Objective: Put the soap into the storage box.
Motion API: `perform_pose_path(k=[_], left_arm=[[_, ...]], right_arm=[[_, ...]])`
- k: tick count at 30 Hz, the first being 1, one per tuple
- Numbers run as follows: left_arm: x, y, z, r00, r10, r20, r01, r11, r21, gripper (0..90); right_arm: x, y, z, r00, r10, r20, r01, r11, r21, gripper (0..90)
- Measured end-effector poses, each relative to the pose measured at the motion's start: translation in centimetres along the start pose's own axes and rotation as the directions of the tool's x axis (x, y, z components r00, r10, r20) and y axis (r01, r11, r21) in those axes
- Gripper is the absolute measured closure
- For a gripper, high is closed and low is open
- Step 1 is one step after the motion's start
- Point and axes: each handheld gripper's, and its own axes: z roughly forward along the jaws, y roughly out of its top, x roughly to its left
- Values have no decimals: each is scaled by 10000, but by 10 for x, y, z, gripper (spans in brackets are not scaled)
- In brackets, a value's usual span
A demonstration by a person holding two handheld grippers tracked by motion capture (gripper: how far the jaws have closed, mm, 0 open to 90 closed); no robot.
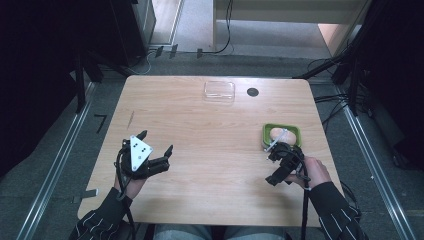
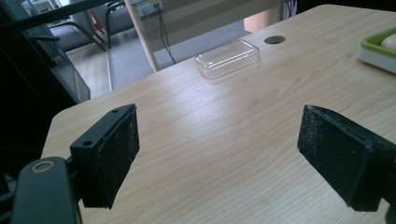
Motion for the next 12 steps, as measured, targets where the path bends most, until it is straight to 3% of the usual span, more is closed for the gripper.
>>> perform_pose_path(k=[12], left_arm=[[-2,1,3,10000,14,18,-14,10000,57,133]], right_arm=[[14,-25,2,9987,-45,503,54,9998,-165,40]])
